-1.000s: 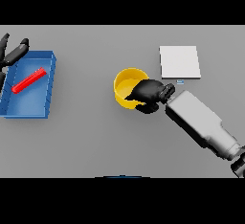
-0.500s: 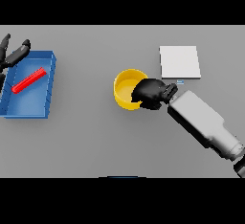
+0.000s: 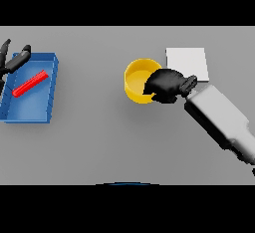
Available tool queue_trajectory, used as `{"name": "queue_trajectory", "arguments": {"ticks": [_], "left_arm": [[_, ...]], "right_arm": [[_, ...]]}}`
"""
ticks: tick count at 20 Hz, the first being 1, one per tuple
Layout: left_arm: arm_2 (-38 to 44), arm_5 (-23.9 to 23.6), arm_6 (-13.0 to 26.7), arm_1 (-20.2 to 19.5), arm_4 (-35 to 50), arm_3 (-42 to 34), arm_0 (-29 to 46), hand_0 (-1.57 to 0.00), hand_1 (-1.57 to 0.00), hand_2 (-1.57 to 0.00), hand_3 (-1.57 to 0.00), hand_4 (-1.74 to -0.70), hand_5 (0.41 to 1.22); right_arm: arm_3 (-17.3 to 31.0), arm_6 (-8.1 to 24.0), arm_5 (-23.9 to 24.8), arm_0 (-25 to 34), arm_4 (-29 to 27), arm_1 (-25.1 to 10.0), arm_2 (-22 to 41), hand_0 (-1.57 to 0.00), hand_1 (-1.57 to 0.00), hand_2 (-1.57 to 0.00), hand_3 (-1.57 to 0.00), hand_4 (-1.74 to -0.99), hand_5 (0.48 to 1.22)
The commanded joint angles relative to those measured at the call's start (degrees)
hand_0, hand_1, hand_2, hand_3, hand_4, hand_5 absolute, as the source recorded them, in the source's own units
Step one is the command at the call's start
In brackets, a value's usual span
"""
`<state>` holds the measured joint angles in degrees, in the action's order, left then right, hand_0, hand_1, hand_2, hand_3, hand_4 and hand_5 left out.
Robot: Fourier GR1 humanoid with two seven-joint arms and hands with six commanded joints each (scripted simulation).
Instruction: Pick up the red beaker and tilt it to pour out 1 green nut into yellow bowl. Pick up the yellow bowl and place it on the metallic measuring scale.
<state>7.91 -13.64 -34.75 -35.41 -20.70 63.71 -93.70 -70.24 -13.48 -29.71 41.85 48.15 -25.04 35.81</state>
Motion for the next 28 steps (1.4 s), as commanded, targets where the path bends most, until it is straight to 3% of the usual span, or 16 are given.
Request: {"name": "queue_trajectory", "arguments": {"ticks": [1,5,9,13,22,28], "left_arm": [[0.3,-0.4,-0.2,-0.2,-0.7,0.3,0.0,0.00,0.00,0.00,0.00,-0.72,0.686],[1.8,-1.7,-0.2,-1.4,-2.2,2.1,-1.5,0.00,0.00,0.00,0.00,-0.72,0.686],[2.8,-2.6,-0.2,-2.2,-3.2,2.7,-1.9,0.00,0.00,0.00,0.00,-0.73,0.704],[3.9,-3.2,-0.2,-3.1,-4.3,3.8,-2.1,0.00,0.00,0.00,0.00,-0.73,0.717],[3.7,-4.2,0.2,-4.0,-4.8,6.9,-3.6,0.00,0.00,0.00,0.00,-0.72,0.732],[3.9,-4.0,-0.2,-4.5,-5.2,6.9,-3.8,0.00,0.00,0.00,0.00,-0.72,0.712]], "right_arm": [[-0.9,0.8,-0.2,0.1,-0.1,-0.8,-0.9,-1.56,-1.56,-1.43,-1.19,-1.739,1.219],[-3.9,6.1,-0.8,0.0,-0.5,-0.5,-2.7,-1.56,-1.57,-1.51,-1.16,-1.740,1.220],[-3.8,6.2,-0.3,0.3,-0.2,-1.9,-4.0,-1.57,-1.57,-1.52,-1.15,-1.741,1.220],[-0.5,6.7,2.5,1.2,0.0,-3.4,-6.4,-1.57,-1.57,-1.53,-1.15,-1.741,1.221],[16.1,3.8,11.3,4.3,1.4,-4.7,-10.4,-1.57,-1.57,-1.52,-1.16,-1.741,1.221],[26.8,3.1,15.1,6.4,1.5,-2.2,-12.1,-1.57,-1.57,-1.44,-1.32,-1.741,1.221]]}}
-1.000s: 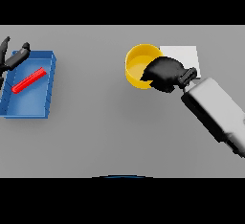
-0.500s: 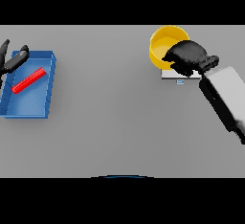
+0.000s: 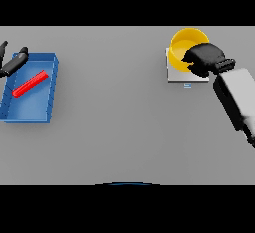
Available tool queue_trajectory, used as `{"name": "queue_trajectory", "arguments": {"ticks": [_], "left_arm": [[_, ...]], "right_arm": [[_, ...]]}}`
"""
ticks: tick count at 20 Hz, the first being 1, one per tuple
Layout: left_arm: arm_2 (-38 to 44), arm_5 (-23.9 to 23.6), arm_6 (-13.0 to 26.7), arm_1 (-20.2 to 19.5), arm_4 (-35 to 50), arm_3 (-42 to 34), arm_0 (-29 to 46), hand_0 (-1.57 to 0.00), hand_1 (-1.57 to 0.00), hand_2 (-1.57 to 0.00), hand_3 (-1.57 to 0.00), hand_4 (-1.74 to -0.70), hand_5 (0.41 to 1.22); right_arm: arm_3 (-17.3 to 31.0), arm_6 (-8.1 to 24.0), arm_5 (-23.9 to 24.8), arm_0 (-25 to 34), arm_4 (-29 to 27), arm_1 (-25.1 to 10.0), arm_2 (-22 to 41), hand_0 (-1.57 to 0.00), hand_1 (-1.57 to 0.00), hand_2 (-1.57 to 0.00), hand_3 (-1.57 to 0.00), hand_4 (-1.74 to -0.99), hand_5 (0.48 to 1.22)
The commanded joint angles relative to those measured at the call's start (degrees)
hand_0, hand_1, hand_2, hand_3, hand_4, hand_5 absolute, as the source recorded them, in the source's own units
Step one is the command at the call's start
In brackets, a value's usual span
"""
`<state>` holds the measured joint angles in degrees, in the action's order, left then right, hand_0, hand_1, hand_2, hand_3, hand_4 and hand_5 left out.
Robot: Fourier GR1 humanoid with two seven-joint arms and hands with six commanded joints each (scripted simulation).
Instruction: Pick up the red beaker and tilt it to pour out 1 green nut into yellow bowl. Pick up the yellow bowl and place it on the metallic measuring scale.
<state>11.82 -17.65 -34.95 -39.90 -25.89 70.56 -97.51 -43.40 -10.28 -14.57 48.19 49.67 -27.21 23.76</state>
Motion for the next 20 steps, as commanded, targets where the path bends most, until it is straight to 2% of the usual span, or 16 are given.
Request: {"name": "queue_trajectory", "arguments": {"ticks": [1,5,7,9,10,11,13,15,17,20], "left_arm": [[0.2,-0.2,0.0,-0.1,-0.1,0.1,0.1,0.00,0.00,0.00,0.00,-0.73,0.710],[0.6,0.1,0.2,0.4,-0.1,-0.6,0.8,0.00,0.00,0.00,0.00,-0.73,0.713],[0.3,-0.3,0.3,0.3,-0.2,-0.2,0.3,0.00,0.00,0.00,0.00,-0.73,0.712],[0.2,0.1,0.6,0.4,-0.3,-1.0,1.0,0.00,0.00,0.00,0.00,-0.73,0.715],[0.1,0.0,0.9,0.5,-0.1,-1.4,1.2,0.00,0.00,0.00,0.00,-0.73,0.717],[0.3,0.2,1.1,0.6,-0.1,-1.3,0.8,0.00,0.00,0.00,0.00,-0.73,0.720],[0.5,0.1,0.7,0.6,-0.1,-0.9,0.8,0.00,0.00,0.00,0.00,-0.73,0.728],[0.4,0.3,0.9,0.8,-0.3,-1.5,1.4,0.00,0.00,0.00,0.00,-0.73,0.723],[0.3,0.5,1.2,0.9,-0.2,-2.2,1.5,0.00,0.00,0.00,0.00,-0.73,0.712],[0.6,-0.1,1.7,1.5,0.0,-2.2,1.2,0.00,0.00,0.00,0.00,-0.72,0.703]], "right_arm": [[0.7,-0.1,0.0,0.2,0.0,0.2,-0.1,-1.57,-1.57,-1.43,-1.33,-1.741,1.221],[4.9,-1.0,-0.4,0.7,-1.2,1.1,-1.2,-1.53,-1.57,-1.38,-1.44,-1.741,1.221],[6.1,-0.9,-0.1,1.0,-1.0,1.2,-1.3,-1.42,-1.57,-1.36,-1.49,-1.741,1.221],[6.5,-2.2,-0.3,0.9,-1.1,1.3,-1.4,-1.40,-1.57,-1.39,-1.36,-1.741,1.221],[6.8,-2.1,-1.0,1.4,-1.4,1.3,-1.9,-1.33,-1.46,-1.42,-1.20,-1.741,1.221],[6.5,-1.8,-1.7,1.6,-1.7,1.5,-2.2,-1.13,-1.32,-1.33,-1.06,-1.701,1.221],[7.3,-1.4,-2.2,1.5,-2.0,1.7,-2.7,-0.72,-0.98,-1.04,-0.83,-1.619,1.072],[7.7,-1.1,-3.0,1.7,-1.9,0.9,-2.7,-0.46,-0.70,-0.80,-0.67,-1.563,0.971],[8.3,-0.9,-3.0,2.2,-1.4,1.5,-2.2,-0.29,-0.48,-0.60,-0.57,-1.517,0.902],[8.6,-3.3,-2.5,1.9,-0.5,0.9,-1.2,-0.15,-0.24,-0.37,-0.45,-1.469,0.842]]}}
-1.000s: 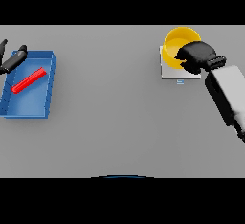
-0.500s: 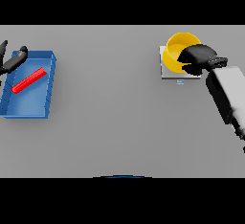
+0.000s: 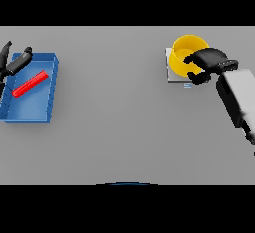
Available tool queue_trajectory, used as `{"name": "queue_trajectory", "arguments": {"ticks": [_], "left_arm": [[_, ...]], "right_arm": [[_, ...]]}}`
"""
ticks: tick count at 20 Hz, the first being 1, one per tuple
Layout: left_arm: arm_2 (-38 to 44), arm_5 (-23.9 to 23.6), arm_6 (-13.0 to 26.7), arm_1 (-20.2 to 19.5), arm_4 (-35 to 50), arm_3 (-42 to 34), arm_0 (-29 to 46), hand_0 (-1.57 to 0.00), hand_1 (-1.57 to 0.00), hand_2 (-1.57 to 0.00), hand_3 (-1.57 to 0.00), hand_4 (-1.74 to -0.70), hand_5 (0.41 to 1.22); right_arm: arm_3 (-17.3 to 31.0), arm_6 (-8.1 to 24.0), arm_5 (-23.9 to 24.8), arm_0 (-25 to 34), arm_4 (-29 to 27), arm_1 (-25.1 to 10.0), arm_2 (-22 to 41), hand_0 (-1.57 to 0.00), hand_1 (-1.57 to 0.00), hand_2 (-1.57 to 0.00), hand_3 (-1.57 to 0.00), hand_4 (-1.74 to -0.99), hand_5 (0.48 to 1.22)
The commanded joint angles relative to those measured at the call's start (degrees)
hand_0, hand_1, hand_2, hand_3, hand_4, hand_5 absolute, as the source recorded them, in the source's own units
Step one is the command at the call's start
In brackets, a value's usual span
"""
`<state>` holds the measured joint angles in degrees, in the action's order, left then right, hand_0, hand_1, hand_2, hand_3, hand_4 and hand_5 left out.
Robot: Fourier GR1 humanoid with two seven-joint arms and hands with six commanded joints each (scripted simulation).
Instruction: Pick up the red beaker and tilt it to pour out 1 green nut into yellow bowl. Pick up the yellow bowl and place it on the metallic measuring scale.
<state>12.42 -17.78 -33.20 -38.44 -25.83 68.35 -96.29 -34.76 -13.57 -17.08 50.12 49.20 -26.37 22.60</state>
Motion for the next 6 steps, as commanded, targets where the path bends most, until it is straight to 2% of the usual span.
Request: {"name": "queue_trajectory", "arguments": {"ticks": [1,6], "left_arm": [[0.2,0.0,-0.3,-0.1,0.1,0.2,0.0,0.00,0.00,0.00,0.00,-0.72,0.700],[-0.1,0.1,-0.8,-0.6,-0.1,1.0,-0.7,0.00,0.00,0.00,0.00,-0.72,0.693]], "right_arm": [[0.6,-0.2,-0.2,0.5,0.1,0.1,0.0,-0.12,-0.19,-0.31,-0.41,-1.456,0.827],[-0.1,1.8,-2.2,0.0,-0.3,0.0,-0.1,-0.04,-0.06,-0.10,-0.27,-1.410,0.759]]}}
